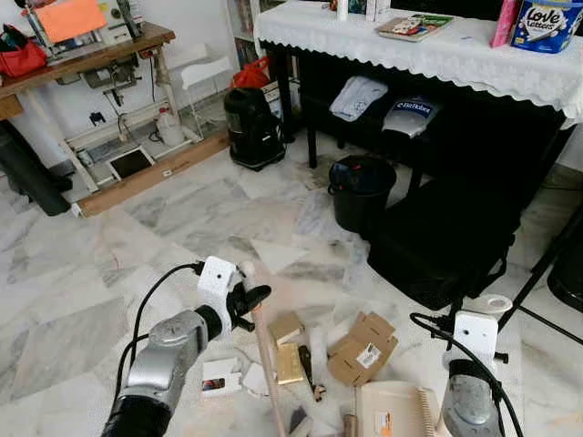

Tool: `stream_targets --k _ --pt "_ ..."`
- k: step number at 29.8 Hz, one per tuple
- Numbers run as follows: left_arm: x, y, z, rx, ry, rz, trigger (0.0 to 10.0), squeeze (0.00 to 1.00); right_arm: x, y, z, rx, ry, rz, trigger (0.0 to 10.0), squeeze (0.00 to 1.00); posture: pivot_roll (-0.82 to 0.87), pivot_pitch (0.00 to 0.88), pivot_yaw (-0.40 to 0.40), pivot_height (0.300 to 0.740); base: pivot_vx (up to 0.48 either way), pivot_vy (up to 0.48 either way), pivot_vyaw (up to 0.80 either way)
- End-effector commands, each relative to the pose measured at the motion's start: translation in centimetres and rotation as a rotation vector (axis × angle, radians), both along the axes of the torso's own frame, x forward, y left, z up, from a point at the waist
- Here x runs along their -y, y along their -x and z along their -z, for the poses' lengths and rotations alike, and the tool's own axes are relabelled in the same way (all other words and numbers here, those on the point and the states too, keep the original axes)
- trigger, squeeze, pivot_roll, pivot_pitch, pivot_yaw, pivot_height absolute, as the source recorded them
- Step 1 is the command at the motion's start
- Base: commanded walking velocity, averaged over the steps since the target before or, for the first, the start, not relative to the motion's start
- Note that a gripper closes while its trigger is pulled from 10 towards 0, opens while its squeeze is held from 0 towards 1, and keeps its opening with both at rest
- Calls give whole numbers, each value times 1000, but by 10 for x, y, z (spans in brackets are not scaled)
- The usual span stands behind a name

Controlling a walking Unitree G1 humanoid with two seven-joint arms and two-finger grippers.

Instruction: Sweep floor

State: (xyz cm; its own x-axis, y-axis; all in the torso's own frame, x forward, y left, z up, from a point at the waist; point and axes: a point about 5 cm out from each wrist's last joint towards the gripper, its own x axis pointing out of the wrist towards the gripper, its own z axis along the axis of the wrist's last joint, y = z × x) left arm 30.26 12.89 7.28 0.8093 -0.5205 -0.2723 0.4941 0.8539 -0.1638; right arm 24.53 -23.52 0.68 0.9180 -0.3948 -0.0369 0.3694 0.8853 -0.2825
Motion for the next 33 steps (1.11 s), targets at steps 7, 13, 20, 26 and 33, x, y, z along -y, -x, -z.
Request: stream_targets --k 7,13,20,26,33 --pt "-5 -10 -4 -5 87 -95 10000 0 -1 16 18 -108 0 -12 10000 0 -48 0 126 740 0 0 0" --pt "-7 -15 -10 -9 154 -122 10000 0 -1 17 18 -105 0 -9 10000 0 -51 9 128 740 0 0 0" --pt "-1 -14 -15 -41 229 -65 10000 0 0 16 16 -95 0 -7 10000 0 -49 11 128 740 0 0 0" --pt "2 -12 -16 -96 303 -29 10000 0 -2 13 14 -82 -3 -13 10000 0 -43 7 128 740 0 0 0" --pt "3 -12 -26 -110 413 -25 10000 0 -6 10 12 -67 -11 -22 10000 0 -31 5 126 740 0 0 0"
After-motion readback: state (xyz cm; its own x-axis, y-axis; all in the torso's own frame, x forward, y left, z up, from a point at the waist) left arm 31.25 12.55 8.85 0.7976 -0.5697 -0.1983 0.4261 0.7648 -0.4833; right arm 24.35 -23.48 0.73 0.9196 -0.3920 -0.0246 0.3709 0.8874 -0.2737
